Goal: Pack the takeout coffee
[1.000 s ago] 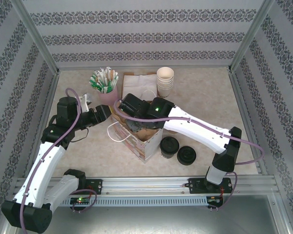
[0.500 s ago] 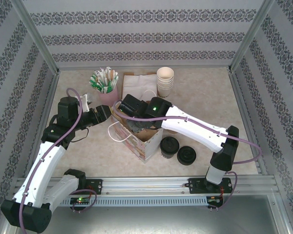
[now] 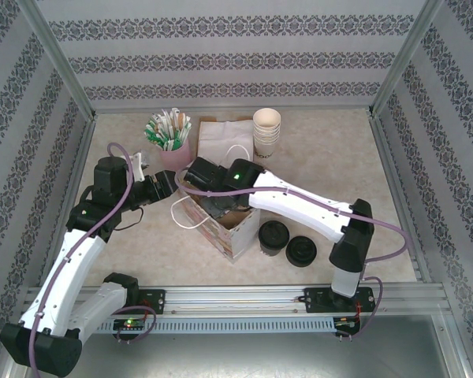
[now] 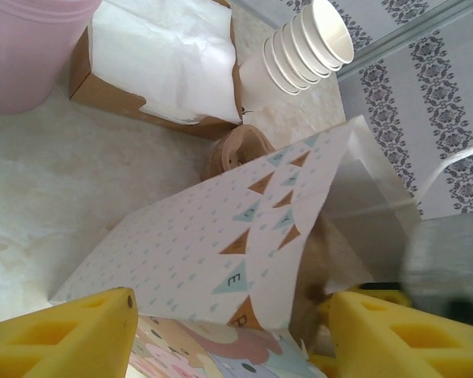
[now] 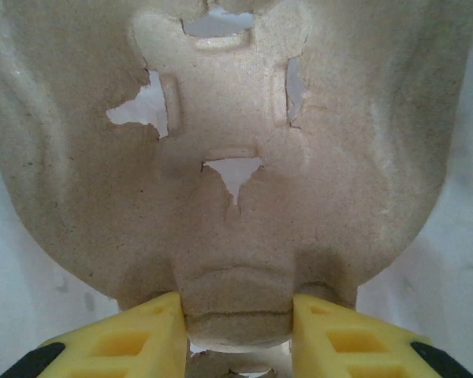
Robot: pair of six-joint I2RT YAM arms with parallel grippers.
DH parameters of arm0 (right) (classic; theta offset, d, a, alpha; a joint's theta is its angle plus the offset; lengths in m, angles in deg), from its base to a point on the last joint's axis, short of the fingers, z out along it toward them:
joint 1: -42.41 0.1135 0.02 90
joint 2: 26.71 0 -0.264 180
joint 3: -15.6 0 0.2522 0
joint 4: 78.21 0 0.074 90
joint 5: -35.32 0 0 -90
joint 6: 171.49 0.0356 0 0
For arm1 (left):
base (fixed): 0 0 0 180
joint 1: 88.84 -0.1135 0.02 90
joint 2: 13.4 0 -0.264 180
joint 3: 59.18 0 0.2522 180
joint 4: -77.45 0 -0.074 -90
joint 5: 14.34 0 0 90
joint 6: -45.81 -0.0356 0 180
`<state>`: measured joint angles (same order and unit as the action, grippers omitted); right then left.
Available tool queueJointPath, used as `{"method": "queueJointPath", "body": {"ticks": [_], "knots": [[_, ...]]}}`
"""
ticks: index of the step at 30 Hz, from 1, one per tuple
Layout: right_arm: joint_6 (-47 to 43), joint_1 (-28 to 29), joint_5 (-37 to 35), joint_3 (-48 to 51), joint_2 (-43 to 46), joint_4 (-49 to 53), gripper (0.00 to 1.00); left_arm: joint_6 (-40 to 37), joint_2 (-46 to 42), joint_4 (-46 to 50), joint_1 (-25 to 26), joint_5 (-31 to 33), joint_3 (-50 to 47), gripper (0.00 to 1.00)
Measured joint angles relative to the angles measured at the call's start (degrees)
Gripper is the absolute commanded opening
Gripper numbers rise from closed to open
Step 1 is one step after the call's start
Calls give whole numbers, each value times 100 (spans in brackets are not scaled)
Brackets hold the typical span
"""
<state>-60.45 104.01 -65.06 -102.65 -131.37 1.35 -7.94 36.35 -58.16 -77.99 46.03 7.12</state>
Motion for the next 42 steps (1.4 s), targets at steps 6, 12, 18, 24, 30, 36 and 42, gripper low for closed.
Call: {"method": "queueJointPath", "body": {"ticks": [6, 12, 18, 24, 30, 36, 42], "knots": [[-133, 0, 122, -129, -345, 144, 36, 61, -70, -11, 57, -59, 0, 66], [-195, -52, 234, -164, -372, 260, 37, 131, -74, -24, 79, -83, 0, 63], [-264, -188, 367, -164, -487, 304, 36, 149, -92, -24, 83, -81, 0, 61], [-345, -262, 496, -164, -656, 302, 36, 151, -155, -26, 83, -81, 0, 57], [-345, -275, 564, -72, -741, 234, 36, 153, -166, -26, 96, -79, 0, 55], [-343, -302, 654, 238, -741, -4, 36, 164, -166, -24, 118, -57, -2, 54], [-341, -339, 697, 487, -741, -227, 36, 166, -166, -22, 118, -9, -2, 52]]}}
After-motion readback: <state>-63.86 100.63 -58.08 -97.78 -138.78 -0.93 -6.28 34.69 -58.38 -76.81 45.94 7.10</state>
